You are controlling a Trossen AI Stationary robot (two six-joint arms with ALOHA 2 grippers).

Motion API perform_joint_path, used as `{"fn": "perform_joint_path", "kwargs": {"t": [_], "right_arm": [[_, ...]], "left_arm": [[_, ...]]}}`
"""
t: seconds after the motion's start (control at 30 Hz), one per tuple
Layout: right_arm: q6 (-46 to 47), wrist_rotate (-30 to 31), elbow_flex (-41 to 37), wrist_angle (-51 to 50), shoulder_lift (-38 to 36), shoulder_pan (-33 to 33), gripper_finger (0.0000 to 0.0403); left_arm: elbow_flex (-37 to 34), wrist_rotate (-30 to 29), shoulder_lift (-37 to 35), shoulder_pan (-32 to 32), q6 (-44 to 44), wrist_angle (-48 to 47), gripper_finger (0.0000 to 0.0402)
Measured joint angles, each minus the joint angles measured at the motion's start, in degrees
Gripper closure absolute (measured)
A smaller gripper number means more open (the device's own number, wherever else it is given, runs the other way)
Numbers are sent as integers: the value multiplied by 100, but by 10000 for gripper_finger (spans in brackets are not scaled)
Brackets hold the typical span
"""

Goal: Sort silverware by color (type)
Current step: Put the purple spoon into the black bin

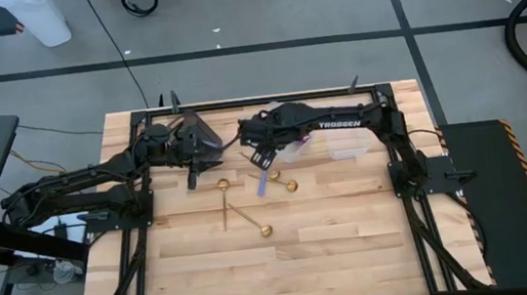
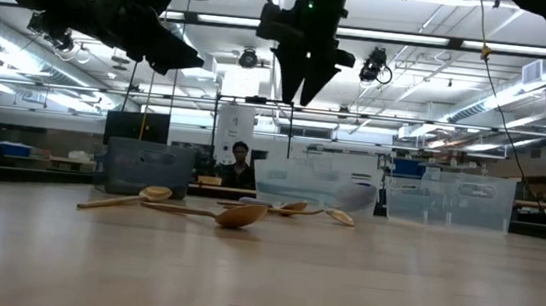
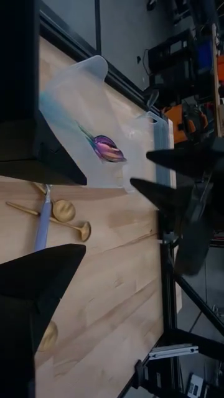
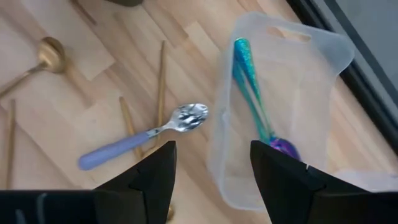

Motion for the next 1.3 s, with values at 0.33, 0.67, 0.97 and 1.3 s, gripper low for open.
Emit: {"fn": "perform_joint_path", "kwargs": {"t": [0.33,0.67,0.97,1.3], "right_arm": [[440,24,0,2,0,281,188],[468,11,0,11,0,463,188],[-137,22,-2,54,0,754,188],[-999,26,-641,960,26,966,188]], "left_arm": [[-2,0,0,0,-17,9,228],[-2,-2,-2,0,24,54,228],[0,-2,0,0,31,-214,228],[-1,-2,0,0,29,-214,228]]}}
